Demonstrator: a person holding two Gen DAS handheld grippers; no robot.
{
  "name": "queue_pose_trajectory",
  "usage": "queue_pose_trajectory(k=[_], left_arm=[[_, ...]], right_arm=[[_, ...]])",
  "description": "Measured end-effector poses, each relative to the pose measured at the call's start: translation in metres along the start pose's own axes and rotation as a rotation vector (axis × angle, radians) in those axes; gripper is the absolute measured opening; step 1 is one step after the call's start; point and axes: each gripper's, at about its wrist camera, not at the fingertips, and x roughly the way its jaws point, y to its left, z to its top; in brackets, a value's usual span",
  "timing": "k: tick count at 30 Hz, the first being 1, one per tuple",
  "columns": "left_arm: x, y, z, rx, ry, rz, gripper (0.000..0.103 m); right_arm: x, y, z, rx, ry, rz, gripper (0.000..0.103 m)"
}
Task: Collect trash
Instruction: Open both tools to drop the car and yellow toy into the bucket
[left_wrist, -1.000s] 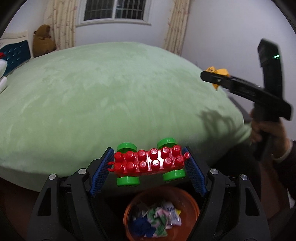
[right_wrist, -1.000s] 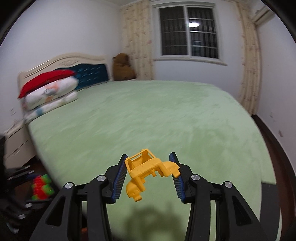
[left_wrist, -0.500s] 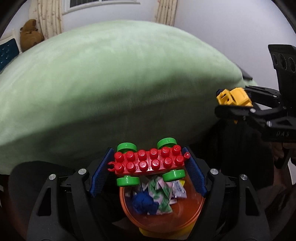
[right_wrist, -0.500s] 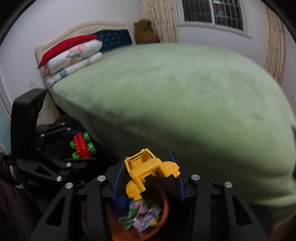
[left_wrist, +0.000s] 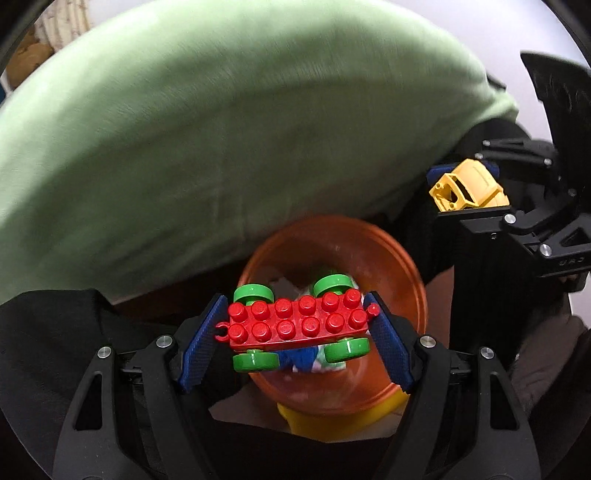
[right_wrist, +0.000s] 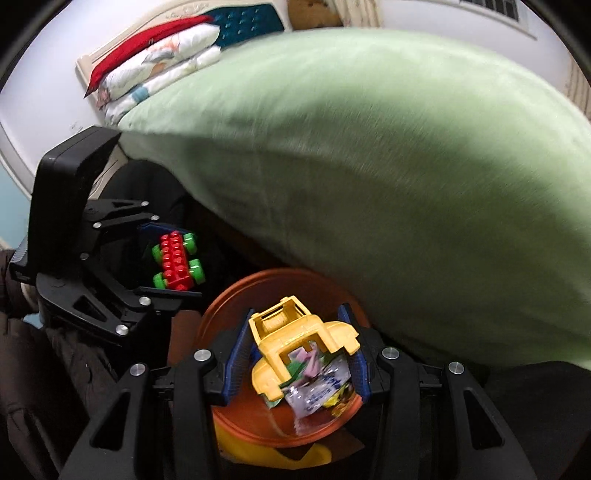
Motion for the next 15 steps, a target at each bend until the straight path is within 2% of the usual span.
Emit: queue_pose_trajectory(k=[7, 8, 9, 10, 11, 15], left_arm=[[0.018, -0.008, 0.001, 0.051, 0.069, -0.010, 0.074], [0.018, -0.007, 0.001, 0.051, 0.075, -0.016, 0.074], [0.021, -0.006, 0.001, 0.047, 0.089, -0.022, 0.078], [0.022, -0.003, 0.001, 0.039, 0.103, -0.021, 0.080], [0.025, 0.000, 0.002, 0.028, 0.116, -0.018, 0.085], [0.030, 0.011, 0.003, -0.006, 0.152, -0.026, 0.085]], right_arm=[[0.019, -0.001, 0.000, 0.001, 0.089, 0.034, 0.047], [0.021, -0.001, 0.000, 0.001, 0.102, 0.038, 0.050], [0.024, 0.000, 0.002, -0.001, 0.104, 0.030, 0.062], [0.024, 0.000, 0.003, -0.002, 0.102, 0.021, 0.068], [0.024, -0.001, 0.003, -0.001, 0.101, 0.021, 0.068], [0.020, -0.005, 0.003, 0.008, 0.096, 0.007, 0.068]])
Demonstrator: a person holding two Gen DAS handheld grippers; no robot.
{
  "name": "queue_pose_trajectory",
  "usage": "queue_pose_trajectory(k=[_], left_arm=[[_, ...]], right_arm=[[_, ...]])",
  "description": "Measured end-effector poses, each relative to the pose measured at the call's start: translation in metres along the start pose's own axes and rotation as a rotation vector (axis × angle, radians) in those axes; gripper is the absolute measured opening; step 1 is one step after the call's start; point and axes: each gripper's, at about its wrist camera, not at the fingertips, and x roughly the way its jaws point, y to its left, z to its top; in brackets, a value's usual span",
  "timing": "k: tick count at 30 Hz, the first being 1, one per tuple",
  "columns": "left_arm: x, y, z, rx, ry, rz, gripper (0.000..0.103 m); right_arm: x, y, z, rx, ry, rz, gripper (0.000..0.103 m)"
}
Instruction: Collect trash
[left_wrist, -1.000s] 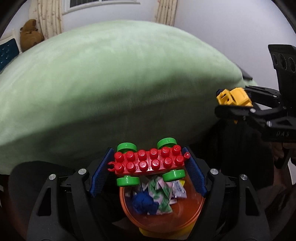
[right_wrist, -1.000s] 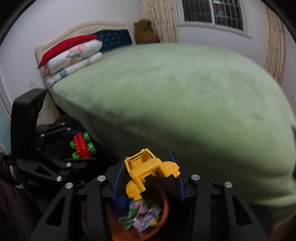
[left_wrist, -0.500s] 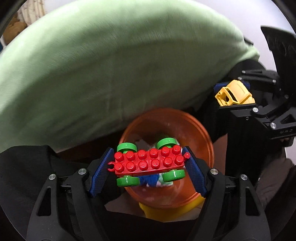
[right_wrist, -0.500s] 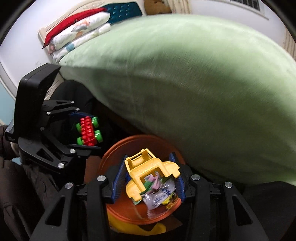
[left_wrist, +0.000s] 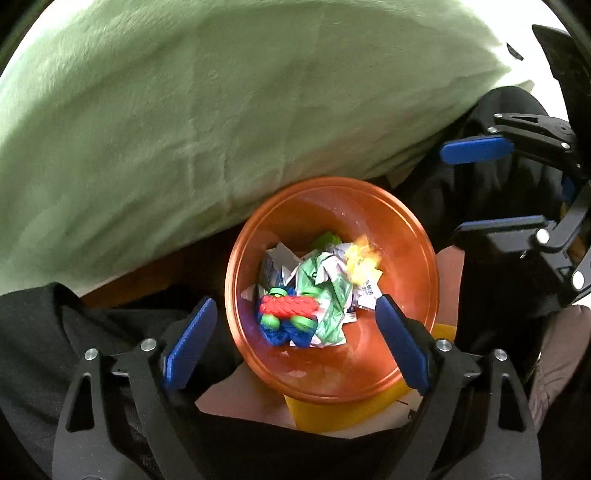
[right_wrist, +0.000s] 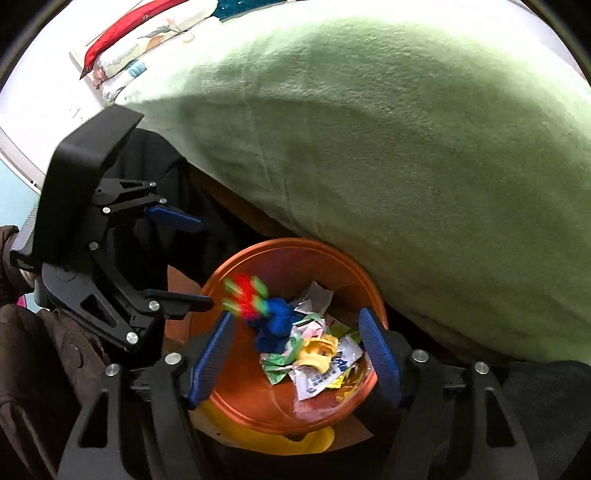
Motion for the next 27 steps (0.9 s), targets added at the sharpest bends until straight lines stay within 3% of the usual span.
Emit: queue_pose_trajectory(k=[8, 11, 15, 17, 22, 27], left_arm=[[-0.011, -0.003, 0.001, -0.007, -0.044, 0.030, 0.085], [-0.036, -0.003, 0.008, -0.003, -0.100, 0.055, 0.085], [-0.080, 0.000, 0.029, 0.000, -0.231, 0.100, 0.085], [-0.105, 0.005, 0.046, -0.006, -0.315, 0.136, 0.086], [-0.146, 0.028, 0.089, -0.096, -0.476, 0.179, 0.091], [-0.170, 0.048, 0.128, -0.186, -0.617, 0.262, 0.091]], right_arm=[[-0.028, -0.012, -0.004, 0.035, -0.085, -0.003, 0.068], [-0.060, -0.009, 0.005, 0.028, -0.200, -0.015, 0.072], [-0.115, -0.020, 0.025, 0.068, -0.445, -0.067, 0.095], [-0.137, -0.030, 0.036, 0.102, -0.547, -0.088, 0.097], [-0.164, -0.057, 0.069, 0.178, -0.677, -0.222, 0.097], [-0.165, -0.085, 0.102, 0.254, -0.679, -0.432, 0.097]])
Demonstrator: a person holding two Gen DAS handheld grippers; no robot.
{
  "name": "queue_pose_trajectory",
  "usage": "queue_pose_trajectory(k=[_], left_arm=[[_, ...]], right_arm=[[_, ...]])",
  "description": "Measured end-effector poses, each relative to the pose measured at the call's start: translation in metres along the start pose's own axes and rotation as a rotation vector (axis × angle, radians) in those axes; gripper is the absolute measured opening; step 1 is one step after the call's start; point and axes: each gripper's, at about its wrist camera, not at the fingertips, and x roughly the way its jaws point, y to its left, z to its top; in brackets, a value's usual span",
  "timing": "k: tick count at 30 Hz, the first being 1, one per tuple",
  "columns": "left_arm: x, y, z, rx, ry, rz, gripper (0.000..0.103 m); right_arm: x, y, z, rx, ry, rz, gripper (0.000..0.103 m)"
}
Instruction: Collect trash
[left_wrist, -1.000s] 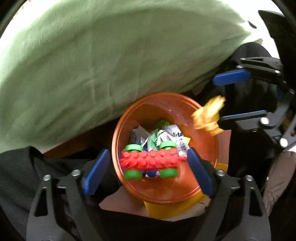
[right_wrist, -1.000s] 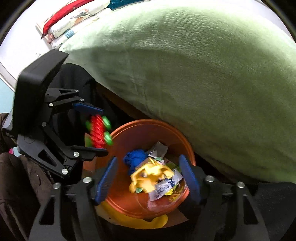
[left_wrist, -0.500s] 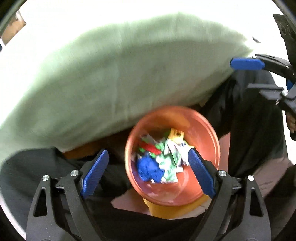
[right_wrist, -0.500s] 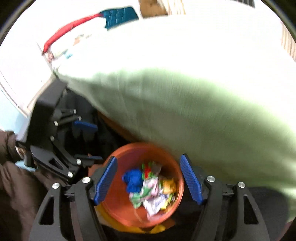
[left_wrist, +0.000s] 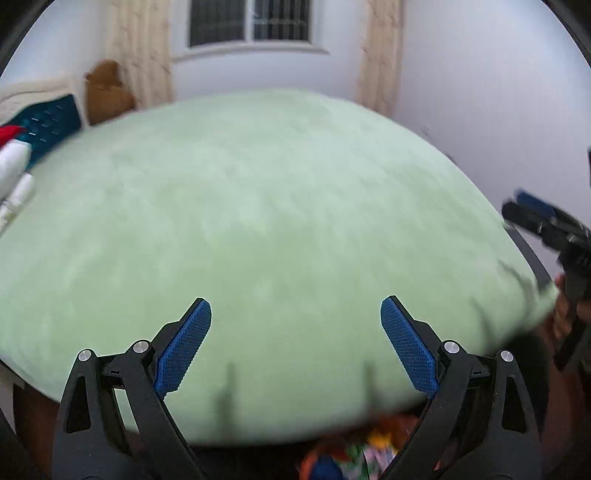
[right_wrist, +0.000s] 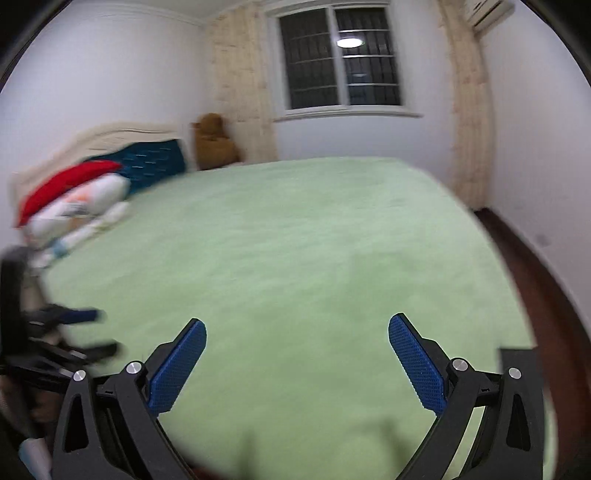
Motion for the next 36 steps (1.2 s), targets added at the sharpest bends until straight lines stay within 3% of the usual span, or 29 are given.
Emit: queue_pose_trajectory(k=[7, 14, 23, 31, 36], left_arm=[[0.048, 0.017, 0.059, -0.090, -0.073, 0.097, 0.091], [0.101, 0.022, 0.092, -0.125, -0.078, 0.179, 0.091], [0.142, 0.031, 0.106, -0.156, -0.078, 0.210, 0.091], [0.158, 0.036, 0.098, -0.168, -0.036, 0.203, 0.091], [0.160, 0.034, 0.097, -0.158, -0.031, 0.202, 0.091]], right_arm=[[0.058, -0.025, 0.035, 0.116, -0.025, -0.231, 0.098], [0.109, 0.009, 0.049, -0.067, -0.086, -0.333, 0.098], [0.156, 0.009, 0.057, -0.095, -0.022, -0.382, 0.098], [0.167, -0.022, 0.052, 0.065, 0.044, -0.362, 0.098], [0.167, -0.028, 0.052, 0.096, 0.045, -0.364, 0.098]])
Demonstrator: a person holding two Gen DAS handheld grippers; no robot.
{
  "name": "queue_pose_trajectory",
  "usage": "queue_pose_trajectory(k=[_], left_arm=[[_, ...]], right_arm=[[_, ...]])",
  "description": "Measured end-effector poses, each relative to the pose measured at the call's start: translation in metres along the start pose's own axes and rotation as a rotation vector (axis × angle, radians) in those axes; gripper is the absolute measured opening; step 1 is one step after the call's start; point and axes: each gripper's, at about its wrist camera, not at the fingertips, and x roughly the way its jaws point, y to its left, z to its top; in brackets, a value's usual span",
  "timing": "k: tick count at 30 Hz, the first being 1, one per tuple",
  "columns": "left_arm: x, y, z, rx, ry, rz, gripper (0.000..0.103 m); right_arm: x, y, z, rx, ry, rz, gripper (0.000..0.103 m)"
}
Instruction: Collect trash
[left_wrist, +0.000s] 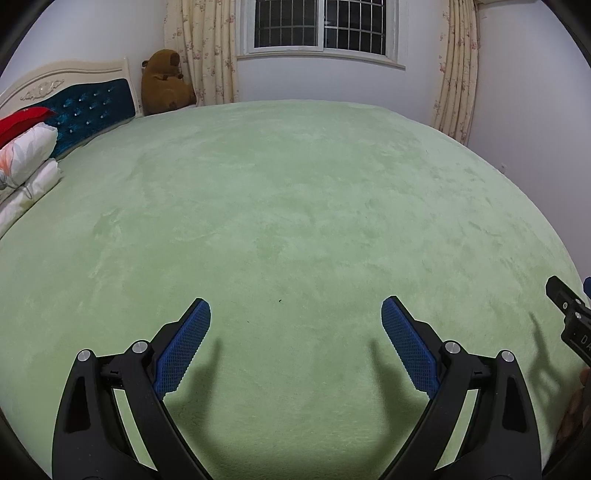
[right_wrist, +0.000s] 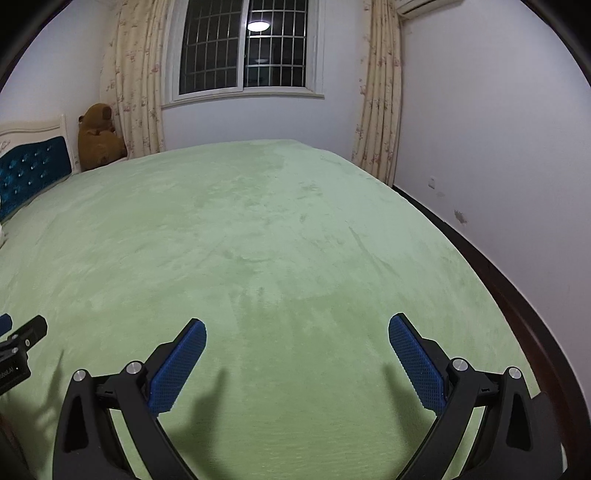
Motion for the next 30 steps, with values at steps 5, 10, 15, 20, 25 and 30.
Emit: queue_pose_trajectory(k=[5, 10, 15, 20, 25, 30], left_arm=[[0.0024, 0.0012, -0.0008, -0.005, 0.009, -0.007, 0.091], [0.0042, 0.0022, -0.0007, -0.010, 0.013, -0.014, 0.091], [0.0056, 0.0016, -0.0009, -0.012, 0.016, -0.016, 0.091], [0.0064, 0.0023, -0.0008, -0.018, 0.021, -0.016, 0.091], [0.0068, 0.0006, -0.0020, -0.014, 0.022, -0.019, 0.091], [0.0060, 0.0011, -0.0022, -0.009, 0.021, -0.015, 0.092]], right_arm=[[0.0006, -0.0001, -0.0005, 0.002, 0.004, 0.000, 0.098], [0.0052, -0.0019, 0.0004, 0.012, 0.015, 0.000, 0.098], [0.0056, -0.0012, 0.0001, 0.009, 0.018, -0.002, 0.098], [0.0068, -0.0016, -0.0006, 0.009, 0.022, -0.002, 0.098], [0.0074, -0.0021, -0.0006, 0.010, 0.025, -0.002, 0.098], [0.0077, -0.0026, -0.0008, 0.013, 0.024, -0.002, 0.098]])
